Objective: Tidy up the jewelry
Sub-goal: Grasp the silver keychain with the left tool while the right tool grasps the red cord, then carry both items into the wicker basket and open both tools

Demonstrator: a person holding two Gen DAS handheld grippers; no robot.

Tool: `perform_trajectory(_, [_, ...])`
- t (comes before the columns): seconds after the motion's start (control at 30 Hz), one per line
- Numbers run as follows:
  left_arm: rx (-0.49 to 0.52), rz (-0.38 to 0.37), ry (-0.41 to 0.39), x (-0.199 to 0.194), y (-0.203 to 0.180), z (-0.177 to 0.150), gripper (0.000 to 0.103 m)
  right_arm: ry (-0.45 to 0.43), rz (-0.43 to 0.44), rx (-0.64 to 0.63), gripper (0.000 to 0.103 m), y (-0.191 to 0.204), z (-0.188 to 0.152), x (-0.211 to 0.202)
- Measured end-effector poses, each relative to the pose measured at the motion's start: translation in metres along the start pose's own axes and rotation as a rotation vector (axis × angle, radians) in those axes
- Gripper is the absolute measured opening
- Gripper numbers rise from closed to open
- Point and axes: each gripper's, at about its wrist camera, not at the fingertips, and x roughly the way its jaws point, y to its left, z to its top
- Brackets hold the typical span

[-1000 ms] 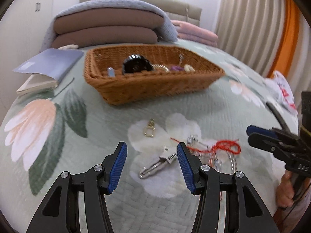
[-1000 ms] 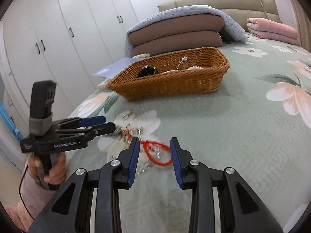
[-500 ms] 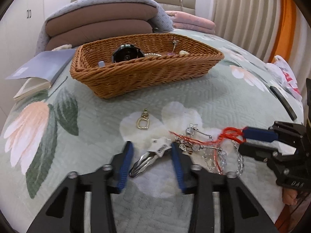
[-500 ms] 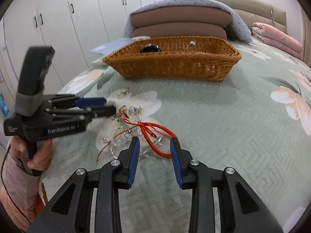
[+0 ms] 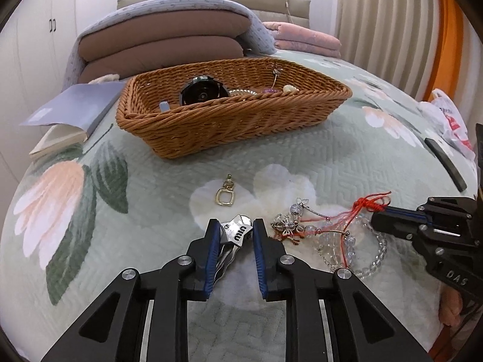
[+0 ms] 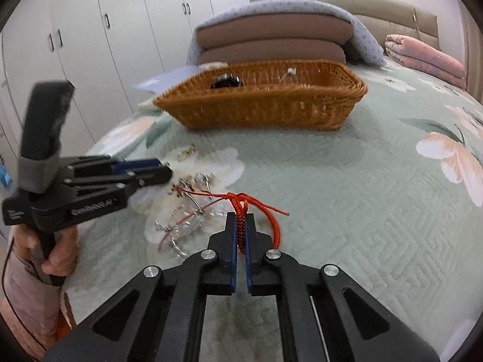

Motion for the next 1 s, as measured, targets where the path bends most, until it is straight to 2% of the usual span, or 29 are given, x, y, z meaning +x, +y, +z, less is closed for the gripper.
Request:
perform_trajectory(0.67, [-0.001, -0.004, -0.014, -0.004, 0.001, -0.001, 0.022, -0.068, 0.002, 0.092, 0.005, -0.017, 0.003, -0.011])
perform_trajectory(0.83, [-0.04, -0.024, -0.071, -0.019, 0.009, 0.001, 0.022, -0.121, 0.026, 0.153, 0.005, -0.029, 0.012, -0.028])
perform_trajectory(1.0, [-0.094, -0.055, -0.152, -0.042, 0.02, 0.014, 0.022, -0.154, 0.031, 0.168, 0.005, -0.04, 0.054, -0.036])
